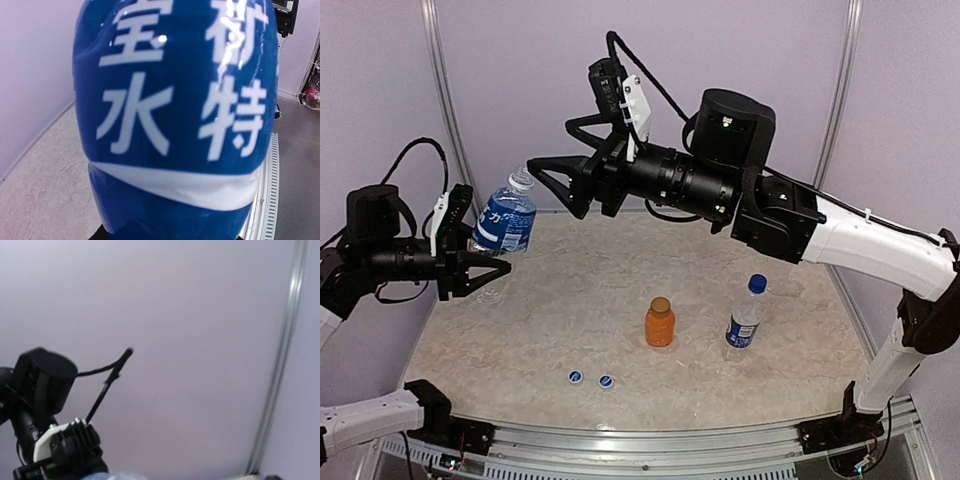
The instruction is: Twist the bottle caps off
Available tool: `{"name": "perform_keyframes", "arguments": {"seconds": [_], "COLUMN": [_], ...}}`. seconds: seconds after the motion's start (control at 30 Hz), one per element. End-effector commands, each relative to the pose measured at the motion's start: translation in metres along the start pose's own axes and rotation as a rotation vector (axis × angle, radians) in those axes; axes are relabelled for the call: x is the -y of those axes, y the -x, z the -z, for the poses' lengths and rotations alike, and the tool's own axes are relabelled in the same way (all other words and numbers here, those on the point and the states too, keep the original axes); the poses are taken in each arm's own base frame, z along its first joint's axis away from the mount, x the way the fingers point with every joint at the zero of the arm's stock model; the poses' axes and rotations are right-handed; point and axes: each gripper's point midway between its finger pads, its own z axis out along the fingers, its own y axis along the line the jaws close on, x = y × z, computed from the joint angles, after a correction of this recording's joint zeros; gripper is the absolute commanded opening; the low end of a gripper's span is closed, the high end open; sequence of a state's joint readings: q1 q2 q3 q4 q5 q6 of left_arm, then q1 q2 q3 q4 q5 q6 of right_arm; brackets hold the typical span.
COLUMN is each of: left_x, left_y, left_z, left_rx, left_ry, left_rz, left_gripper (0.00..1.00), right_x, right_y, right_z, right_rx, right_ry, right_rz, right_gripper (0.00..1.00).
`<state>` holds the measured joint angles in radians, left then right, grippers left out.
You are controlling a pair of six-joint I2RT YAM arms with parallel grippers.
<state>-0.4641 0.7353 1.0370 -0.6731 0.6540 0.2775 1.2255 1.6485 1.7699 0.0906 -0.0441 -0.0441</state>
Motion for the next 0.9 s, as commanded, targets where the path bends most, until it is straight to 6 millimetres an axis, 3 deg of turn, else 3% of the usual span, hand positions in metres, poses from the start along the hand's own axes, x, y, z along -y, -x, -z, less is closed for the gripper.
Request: {"name": "perform_keyframes", "arguments": {"seconds": [0.0,0.1,0.2,0.27,0.5,0.73,0.8,0.87], "left_x": [0.003,0.004,0.003,0.004,0.003,0.004,0.004,0.004], "left_y": [0.014,0.011,0.009,0.008,0.008,0.005,0.005,0.005], "left_z": [0.001,0.0,-0.001,-0.001,0.0,-0.001,-0.002,-0.001], "left_rx": [0.036,0.034,0.036,0.037,0.037,0.034,0.034,0.036], "left_ry": [-0.022,-0.026,-0.018,-0.021,-0.014,-0.016,-0.015,-0.014], "left_rz": [-0.023,-0.022,-0.022,-0.023,-0.031,-0.037,-0.037,-0.038], "left_gripper": [0.42,0.42,0.42,0.42,0.42,0.42,0.42,0.42], "right_x": [-0.008,-0.012,-0.016,-0.016,-0.013,-0.018,-0.018,-0.02], "right_y": [-0.012,-0.022,-0.029,-0.035,-0.05,-0.057,-0.057,-0.059], "right_z": [-0.022,-0.03,-0.037,-0.04,-0.049,-0.057,-0.059,-0.06], "right_rx": [0.023,0.009,-0.003,-0.009,-0.025,-0.046,-0.051,-0.057], "right_ry": [0.036,0.056,0.081,0.089,0.125,0.158,0.16,0.167], "right_rz": [-0.056,-0.079,-0.097,-0.113,-0.189,-0.223,-0.23,-0.235], "right_gripper": [0.84,0.73,0.53,0.45,0.44,0.5,0.45,0.29]}}
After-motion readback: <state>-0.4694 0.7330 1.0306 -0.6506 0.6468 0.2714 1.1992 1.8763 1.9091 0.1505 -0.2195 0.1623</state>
